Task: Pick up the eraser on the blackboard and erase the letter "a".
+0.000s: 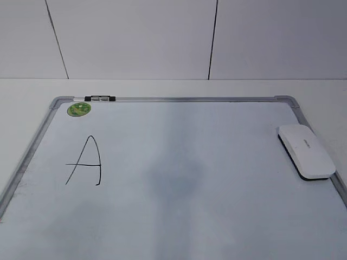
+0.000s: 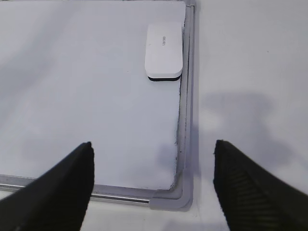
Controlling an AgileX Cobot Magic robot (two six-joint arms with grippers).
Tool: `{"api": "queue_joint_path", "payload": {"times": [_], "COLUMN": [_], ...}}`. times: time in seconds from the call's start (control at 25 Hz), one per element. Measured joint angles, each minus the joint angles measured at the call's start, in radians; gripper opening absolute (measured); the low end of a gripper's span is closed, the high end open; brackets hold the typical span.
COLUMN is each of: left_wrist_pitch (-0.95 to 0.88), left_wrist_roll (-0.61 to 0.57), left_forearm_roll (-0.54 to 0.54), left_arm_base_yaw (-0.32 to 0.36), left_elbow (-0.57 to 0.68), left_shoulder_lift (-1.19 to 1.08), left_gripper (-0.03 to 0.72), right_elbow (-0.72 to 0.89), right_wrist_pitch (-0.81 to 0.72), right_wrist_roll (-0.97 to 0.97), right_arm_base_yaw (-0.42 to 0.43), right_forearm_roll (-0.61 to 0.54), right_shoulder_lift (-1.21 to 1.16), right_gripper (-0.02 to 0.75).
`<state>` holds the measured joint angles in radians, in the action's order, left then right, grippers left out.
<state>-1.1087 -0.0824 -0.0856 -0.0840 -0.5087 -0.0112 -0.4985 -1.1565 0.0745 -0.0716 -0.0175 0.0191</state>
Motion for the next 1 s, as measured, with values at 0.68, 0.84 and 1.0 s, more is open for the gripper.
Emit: {"api": "queue_joint_path", "payload": {"times": [0.68, 0.84, 1.0], "left_wrist_pitch": [0.0, 0.0, 0.0], "left_wrist_roll": [0.0, 0.0, 0.0], "left_forearm_roll": [0.0, 0.0, 0.0], "left_arm_base_yaw": [0.0, 0.0, 0.0], "left_elbow": [0.0, 0.0, 0.0], "left_shoulder_lift": [0.0, 0.0, 0.0], "left_gripper": [0.235, 0.235, 0.235], "right_elbow": [0.0, 0.0, 0.0], "right_wrist_pitch": [0.002, 0.002, 0.003], "right_wrist_roll": [0.0, 0.0, -0.002], "right_arm_base_yaw": [0.0, 0.0, 0.0], "right_forearm_roll": [0.0, 0.0, 0.0], "right_shoulder_lift": [0.0, 0.0, 0.0], "right_gripper": [0.592, 0.592, 0.592]}}
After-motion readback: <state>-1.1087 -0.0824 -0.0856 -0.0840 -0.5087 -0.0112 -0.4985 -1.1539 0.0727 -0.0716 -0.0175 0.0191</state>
